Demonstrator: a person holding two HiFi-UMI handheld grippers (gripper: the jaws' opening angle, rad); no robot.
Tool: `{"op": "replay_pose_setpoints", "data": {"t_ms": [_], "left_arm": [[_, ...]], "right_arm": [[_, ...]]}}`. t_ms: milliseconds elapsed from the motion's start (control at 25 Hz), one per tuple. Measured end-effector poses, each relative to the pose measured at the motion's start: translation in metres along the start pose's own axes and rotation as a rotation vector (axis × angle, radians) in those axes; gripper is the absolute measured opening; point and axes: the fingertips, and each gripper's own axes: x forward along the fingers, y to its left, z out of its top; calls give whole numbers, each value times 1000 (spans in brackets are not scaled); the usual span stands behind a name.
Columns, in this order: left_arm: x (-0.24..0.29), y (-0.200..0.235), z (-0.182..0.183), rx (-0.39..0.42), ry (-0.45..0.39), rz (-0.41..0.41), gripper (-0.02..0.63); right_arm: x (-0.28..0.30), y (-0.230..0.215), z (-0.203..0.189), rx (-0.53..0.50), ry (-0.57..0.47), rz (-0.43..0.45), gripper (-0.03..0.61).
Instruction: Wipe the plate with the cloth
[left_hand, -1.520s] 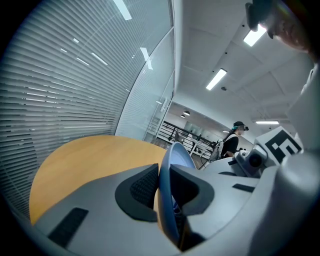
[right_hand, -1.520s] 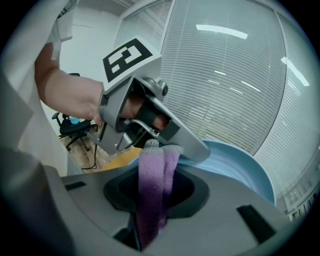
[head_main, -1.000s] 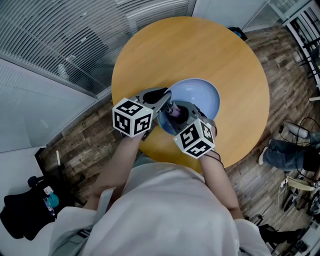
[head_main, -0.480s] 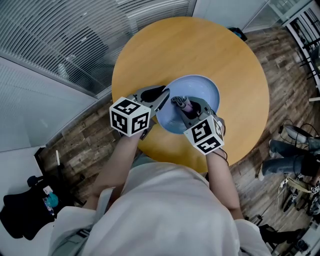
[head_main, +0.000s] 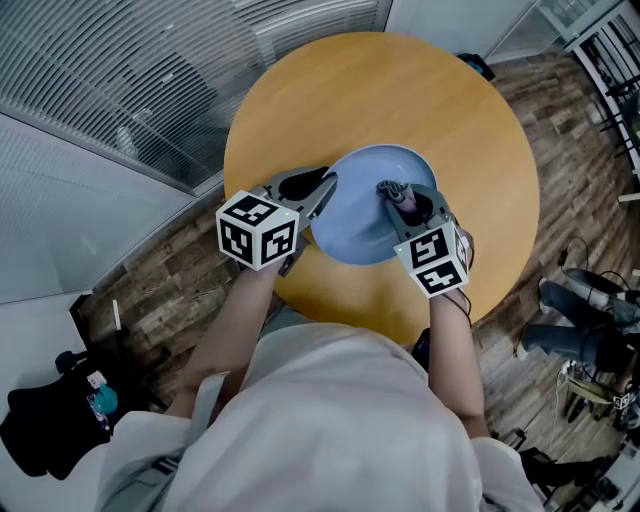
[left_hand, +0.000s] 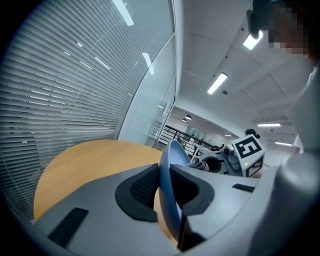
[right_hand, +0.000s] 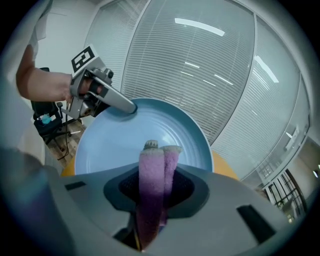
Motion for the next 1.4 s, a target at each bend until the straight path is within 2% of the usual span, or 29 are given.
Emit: {"op": "replay_pose_setpoints", "data": {"t_ms": [560,800,1040,1400], "left_arm": [[2,-1,4,46,5,14,54],[0,4,3,46,6,21,54],[1,4,3,54,10,24,54],[1,3,1,50,10,20,54]], "right_arm": [[-5,-26,-30,92,94,-93,106],[-7,-28,-41,86,159,-110,106],[-3,-20,-46,74,187,-80,106],[3,7,-34,42,163,-17,106]]}}
